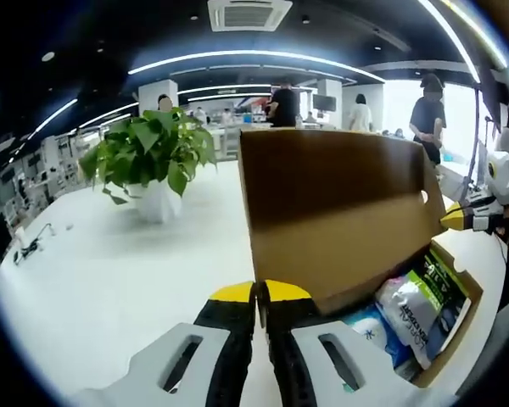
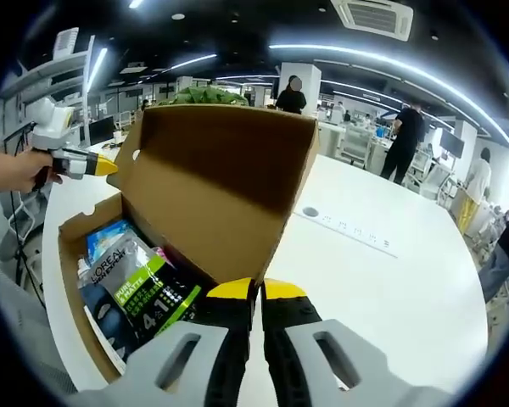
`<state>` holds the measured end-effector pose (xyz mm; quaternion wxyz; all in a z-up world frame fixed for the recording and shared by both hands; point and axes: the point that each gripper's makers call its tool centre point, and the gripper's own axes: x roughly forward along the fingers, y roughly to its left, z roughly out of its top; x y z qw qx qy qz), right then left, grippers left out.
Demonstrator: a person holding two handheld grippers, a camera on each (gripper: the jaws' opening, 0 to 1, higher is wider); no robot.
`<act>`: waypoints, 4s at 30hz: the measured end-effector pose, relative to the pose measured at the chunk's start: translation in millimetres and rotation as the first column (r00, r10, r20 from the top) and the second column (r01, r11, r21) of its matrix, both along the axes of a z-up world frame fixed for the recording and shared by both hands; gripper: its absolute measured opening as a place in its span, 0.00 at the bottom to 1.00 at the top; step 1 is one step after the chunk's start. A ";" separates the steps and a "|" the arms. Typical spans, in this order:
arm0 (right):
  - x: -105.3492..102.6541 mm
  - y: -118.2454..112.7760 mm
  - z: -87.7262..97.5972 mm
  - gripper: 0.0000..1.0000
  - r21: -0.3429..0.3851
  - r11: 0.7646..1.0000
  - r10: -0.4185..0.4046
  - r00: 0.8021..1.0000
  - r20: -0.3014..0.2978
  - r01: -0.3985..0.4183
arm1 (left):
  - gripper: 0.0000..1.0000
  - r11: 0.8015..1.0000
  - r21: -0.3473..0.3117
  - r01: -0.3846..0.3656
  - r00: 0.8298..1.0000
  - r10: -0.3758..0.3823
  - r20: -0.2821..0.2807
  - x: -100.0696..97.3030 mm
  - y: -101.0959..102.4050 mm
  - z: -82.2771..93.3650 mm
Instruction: Operate the shoe box by opening the lid, removing the specified soft item, and placing it in the target area until the item is outside and the box remains undamaged.
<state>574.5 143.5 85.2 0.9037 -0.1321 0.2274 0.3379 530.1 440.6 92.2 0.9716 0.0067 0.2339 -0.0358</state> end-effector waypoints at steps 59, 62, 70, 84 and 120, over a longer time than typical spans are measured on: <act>34.2 3.6 -21.4 0.04 0.013 0.999 -0.031 0.992 -0.124 0.033 | 0.02 0.999 -0.031 -0.018 0.996 0.016 -0.091 34.2 2.7 -28.2; 34.2 4.0 -23.0 0.04 0.012 0.999 -0.033 0.990 -0.134 0.035 | 0.02 0.999 -0.036 -0.018 0.995 0.015 -0.099 35.6 3.1 -30.9; 33.9 5.4 -23.8 0.06 0.025 0.999 -0.027 0.989 -0.142 0.030 | 0.03 0.998 -0.056 -0.015 0.991 0.008 -0.132 32.8 2.0 -36.3; 17.0 4.7 -19.5 0.16 0.060 0.998 0.024 0.987 -0.158 -0.015 | 0.10 1.000 -0.007 0.027 0.988 -0.028 -0.149 15.9 -6.4 -33.5; -62.8 -2.5 -0.8 0.42 0.040 0.975 0.221 0.962 -0.160 -0.217 | 0.29 0.952 -0.179 0.249 0.915 -0.291 -0.280 -70.1 -108.6 -39.3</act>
